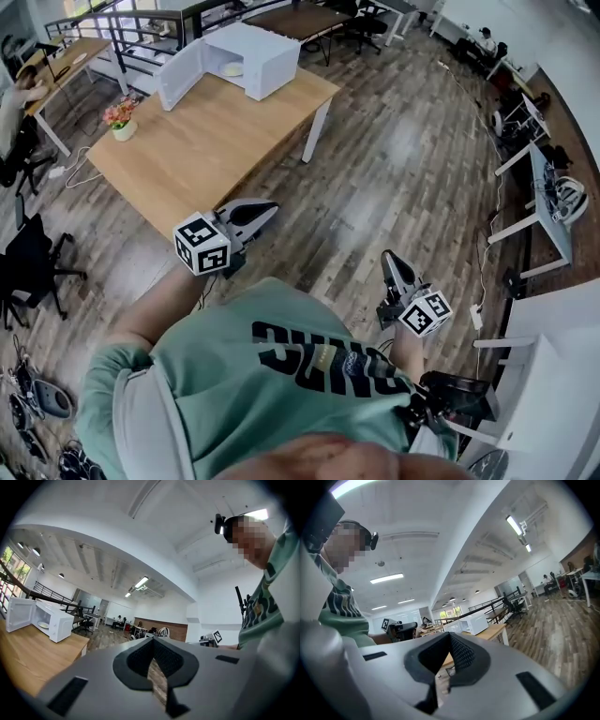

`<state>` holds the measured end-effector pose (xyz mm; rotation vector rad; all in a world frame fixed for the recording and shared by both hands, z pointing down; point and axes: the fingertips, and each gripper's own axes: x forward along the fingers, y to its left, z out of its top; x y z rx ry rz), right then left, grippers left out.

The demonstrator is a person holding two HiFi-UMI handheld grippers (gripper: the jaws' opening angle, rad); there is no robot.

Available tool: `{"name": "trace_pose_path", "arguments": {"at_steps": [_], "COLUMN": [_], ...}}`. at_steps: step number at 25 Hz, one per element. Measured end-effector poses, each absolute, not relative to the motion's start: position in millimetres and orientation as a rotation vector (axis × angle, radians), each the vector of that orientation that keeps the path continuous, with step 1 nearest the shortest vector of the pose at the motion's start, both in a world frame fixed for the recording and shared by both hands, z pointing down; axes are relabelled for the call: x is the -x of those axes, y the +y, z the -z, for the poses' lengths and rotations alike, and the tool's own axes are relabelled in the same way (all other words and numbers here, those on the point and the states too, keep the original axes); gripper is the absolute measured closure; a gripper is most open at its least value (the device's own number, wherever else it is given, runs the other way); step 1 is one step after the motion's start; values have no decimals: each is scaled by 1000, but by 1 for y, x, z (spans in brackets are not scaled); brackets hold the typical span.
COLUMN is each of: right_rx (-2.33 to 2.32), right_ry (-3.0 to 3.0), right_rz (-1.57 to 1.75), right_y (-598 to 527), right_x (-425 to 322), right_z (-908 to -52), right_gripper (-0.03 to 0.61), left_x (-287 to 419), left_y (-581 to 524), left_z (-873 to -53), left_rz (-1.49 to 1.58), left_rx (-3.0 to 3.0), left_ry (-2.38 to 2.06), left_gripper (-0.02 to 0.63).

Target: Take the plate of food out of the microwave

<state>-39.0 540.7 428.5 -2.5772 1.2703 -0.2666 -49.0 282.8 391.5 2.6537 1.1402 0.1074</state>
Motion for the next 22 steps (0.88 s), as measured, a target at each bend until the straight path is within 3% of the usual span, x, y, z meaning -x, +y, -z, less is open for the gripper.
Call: {"name": "trace_pose_path", "arguments": {"at_steps": [13, 22], "right_rx": [2464, 2591], "right_ry": [1401, 1327], "right_rz": [341, 330], "right_y": [542, 480], "right_x": [-14, -56], "right_z": [-461, -439], "right_gripper": [572, 572], "left_x": [19, -36], "left_y": [291, 219], "left_z": [-411, -417], "left_rz": [-176, -106], "left_rx": [-2703, -2619], "left_ry": [989, 1056], "left_gripper": [611, 611]}}
